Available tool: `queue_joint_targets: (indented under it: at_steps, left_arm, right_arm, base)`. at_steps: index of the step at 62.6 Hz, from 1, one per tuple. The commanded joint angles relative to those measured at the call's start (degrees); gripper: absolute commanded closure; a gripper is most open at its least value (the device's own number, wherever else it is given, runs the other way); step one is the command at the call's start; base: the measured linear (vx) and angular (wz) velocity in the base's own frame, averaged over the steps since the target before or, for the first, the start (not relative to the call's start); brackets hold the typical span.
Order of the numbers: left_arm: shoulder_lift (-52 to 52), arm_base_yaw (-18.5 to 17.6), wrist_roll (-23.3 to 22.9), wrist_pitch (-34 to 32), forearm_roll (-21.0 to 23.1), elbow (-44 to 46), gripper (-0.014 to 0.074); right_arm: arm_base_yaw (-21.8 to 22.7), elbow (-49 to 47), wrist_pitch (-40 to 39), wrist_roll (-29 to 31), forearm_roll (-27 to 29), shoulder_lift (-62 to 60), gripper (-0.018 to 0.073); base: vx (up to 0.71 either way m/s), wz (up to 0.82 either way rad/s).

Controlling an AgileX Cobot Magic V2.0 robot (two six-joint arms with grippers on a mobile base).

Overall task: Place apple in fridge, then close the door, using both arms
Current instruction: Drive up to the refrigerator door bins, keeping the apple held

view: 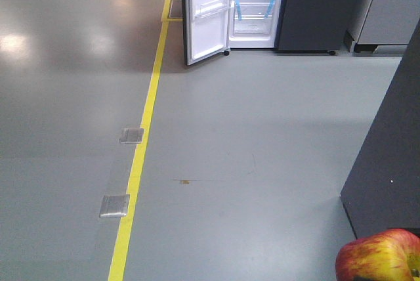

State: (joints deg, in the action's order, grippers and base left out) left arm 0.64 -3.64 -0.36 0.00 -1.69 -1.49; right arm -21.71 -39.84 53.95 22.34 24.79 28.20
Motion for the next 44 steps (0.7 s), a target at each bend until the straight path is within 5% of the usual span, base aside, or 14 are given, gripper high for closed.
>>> queue_joint_targets:
  at_steps: [1,44]
  left_arm:
    - [0.79,-0.34,-0.47,-4.46,0.36,-1.18,0.0603]
    - [0.79,-0.34,-0.47,-4.46,0.36,-1.18,0.0603]
  right_arm:
    - [-0.10,-1.61,-3.85,0.26,1.36,0.23,0.0148]
    - [-0.10,-1.61,-3.59,0.26,1.36,0.23,0.0148]
  base:
    - [0.31,-0.06]
    - [0.31,-0.01]
